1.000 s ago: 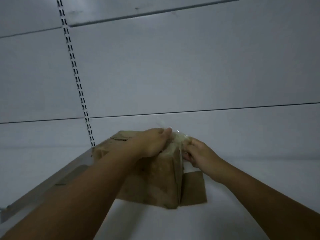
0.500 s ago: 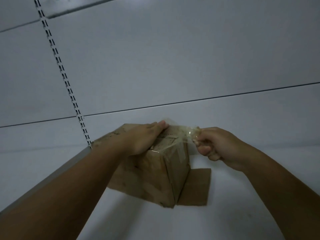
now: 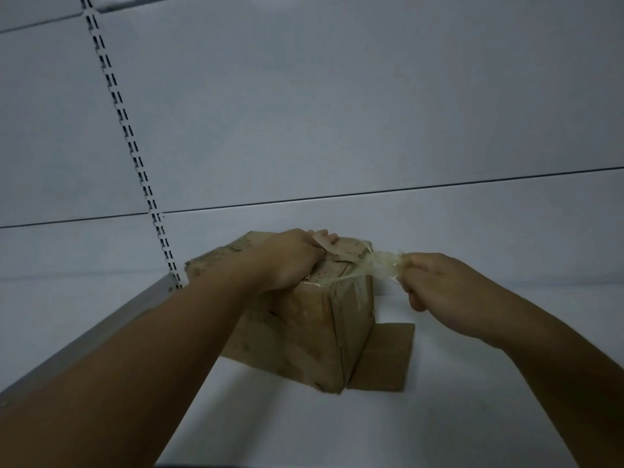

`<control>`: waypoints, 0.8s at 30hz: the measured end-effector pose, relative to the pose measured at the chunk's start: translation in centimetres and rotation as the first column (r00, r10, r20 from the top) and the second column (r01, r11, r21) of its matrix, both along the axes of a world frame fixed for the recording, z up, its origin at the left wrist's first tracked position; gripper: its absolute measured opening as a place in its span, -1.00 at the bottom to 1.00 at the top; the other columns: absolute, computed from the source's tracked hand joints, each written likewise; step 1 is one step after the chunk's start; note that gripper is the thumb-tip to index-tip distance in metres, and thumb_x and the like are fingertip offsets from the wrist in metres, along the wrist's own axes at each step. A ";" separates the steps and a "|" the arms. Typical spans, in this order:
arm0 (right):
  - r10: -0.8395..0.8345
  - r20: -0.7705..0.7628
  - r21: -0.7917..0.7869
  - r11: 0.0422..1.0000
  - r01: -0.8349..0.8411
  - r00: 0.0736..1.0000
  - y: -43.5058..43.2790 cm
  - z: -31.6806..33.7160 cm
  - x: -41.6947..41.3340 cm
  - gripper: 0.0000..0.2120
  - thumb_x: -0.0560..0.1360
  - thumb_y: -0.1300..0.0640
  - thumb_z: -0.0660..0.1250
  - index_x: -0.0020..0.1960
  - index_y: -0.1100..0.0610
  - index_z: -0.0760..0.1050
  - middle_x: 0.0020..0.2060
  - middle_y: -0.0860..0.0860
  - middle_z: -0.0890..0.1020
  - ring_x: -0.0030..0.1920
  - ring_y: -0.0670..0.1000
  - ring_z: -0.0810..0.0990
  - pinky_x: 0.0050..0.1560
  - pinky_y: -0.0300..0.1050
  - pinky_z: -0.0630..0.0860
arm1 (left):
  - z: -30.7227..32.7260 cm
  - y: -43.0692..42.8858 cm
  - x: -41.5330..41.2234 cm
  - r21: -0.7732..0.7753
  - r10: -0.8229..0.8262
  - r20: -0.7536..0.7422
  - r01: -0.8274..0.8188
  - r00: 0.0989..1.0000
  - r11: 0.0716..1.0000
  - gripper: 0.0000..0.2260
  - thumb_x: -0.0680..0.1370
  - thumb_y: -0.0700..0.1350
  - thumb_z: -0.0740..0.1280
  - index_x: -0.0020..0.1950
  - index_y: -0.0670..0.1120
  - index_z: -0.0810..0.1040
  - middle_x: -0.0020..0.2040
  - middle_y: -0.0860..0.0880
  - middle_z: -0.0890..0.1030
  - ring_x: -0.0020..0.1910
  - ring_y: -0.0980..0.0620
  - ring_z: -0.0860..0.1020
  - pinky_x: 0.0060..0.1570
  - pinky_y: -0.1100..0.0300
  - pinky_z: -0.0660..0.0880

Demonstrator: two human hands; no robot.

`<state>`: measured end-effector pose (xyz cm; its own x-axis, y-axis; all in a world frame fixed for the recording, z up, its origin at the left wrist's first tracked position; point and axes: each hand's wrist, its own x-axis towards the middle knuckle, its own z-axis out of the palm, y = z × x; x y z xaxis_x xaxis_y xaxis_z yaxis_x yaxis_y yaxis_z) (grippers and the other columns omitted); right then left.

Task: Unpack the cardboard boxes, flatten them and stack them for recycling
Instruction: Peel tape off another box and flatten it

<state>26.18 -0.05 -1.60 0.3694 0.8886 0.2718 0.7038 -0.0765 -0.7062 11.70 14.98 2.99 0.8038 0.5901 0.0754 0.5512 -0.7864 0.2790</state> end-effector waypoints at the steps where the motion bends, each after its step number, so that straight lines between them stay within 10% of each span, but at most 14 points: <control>1: 0.024 -0.104 -0.005 1.000 -0.024 0.994 0.0 -0.2 0.0 -0.73 0.55 0.22 0.07 -0.32 0.14 0.34 -0.52 -0.05 0.38 -0.56 -0.15 0.30 -0.49 -0.24 0.24 | 0.1 0.0 0.0 -0.025 -0.011 -0.009 0.011 1.000 1.000 -0.61 0.66 -0.09 -0.04 0.51 0.01 0.12 0.54 0.05 0.09 0.49 0.10 0.08 0.19 0.43 -0.08; 7: 0.268 -0.637 0.250 0.959 -0.135 0.723 -0.7 -0.1 1.9 -0.95 0.34 0.30 0.32 -0.20 0.26 0.53 -0.35 0.12 0.56 -0.43 -0.07 0.47 -0.43 -0.26 0.48 | 0.2 0.3 0.0 -0.062 -0.030 0.073 0.035 0.997 0.997 -0.64 0.64 -0.08 0.07 0.43 0.07 0.31 0.48 0.09 0.26 0.44 0.07 0.21 0.02 0.47 0.04; 11: 0.308 -0.511 0.597 0.799 0.073 0.803 -2.0 1.6 2.9 -0.60 0.26 0.54 0.22 -0.19 0.11 0.63 -0.15 -0.03 0.69 0.03 0.01 0.61 0.15 -0.14 0.51 | 0.3 0.2 0.2 -0.068 -0.038 0.102 0.045 0.994 0.997 -0.66 0.64 -0.09 0.08 0.41 -0.01 0.37 0.46 0.04 0.31 0.41 0.07 0.26 0.09 0.44 0.09; 15: 0.419 -0.293 0.767 0.639 -0.050 0.860 -3.1 4.4 1.3 -0.52 0.32 0.41 0.10 -0.27 -0.04 0.68 -0.17 -0.10 0.70 0.08 -0.04 0.61 0.20 -0.14 0.46 | 0.3 -0.1 0.2 -0.092 -0.041 0.142 0.055 0.989 0.994 -0.67 0.63 -0.13 0.11 0.39 -0.01 0.40 0.42 0.05 0.37 0.36 0.09 0.33 0.06 0.50 0.07; 17: 0.263 0.126 0.636 0.718 -0.281 0.957 -2.4 5.4 -1.1 -0.71 0.36 0.23 0.27 -0.17 -0.11 0.67 -0.13 -0.17 0.68 0.03 -0.15 0.60 0.12 -0.30 0.46 | 0.4 0.0 0.1 -0.129 -0.012 0.170 0.034 0.985 0.991 -0.70 0.61 -0.13 0.15 0.29 0.08 0.49 0.22 0.13 0.51 0.10 0.22 0.48 -0.03 0.57 0.17; 20: 0.223 0.597 0.186 0.896 -0.403 0.771 0.4 5.5 -4.1 -0.81 0.45 0.02 0.34 0.03 -0.05 0.63 0.01 -0.19 0.61 0.04 -0.23 0.51 0.07 -0.38 0.39 | 0.6 0.1 0.0 -0.160 -0.017 0.214 0.052 0.977 0.986 -0.70 0.56 -0.18 0.19 -0.23 0.17 0.54 -0.20 0.22 0.53 -0.26 0.29 0.49 -0.29 0.44 0.38; 24: 0.320 0.611 -0.095 0.938 -0.335 0.724 2.8 6.0 -5.0 -0.89 0.45 0.03 0.39 -0.04 -0.07 0.63 -0.07 -0.19 0.62 -0.06 -0.21 0.53 0.01 -0.24 0.47 | 0.8 0.1 -0.4 -0.214 -0.009 0.239 0.061 0.971 0.975 -0.62 0.49 -0.26 0.20 -0.36 0.18 0.55 -0.28 0.18 0.58 -0.25 0.19 0.53 -0.30 0.29 0.40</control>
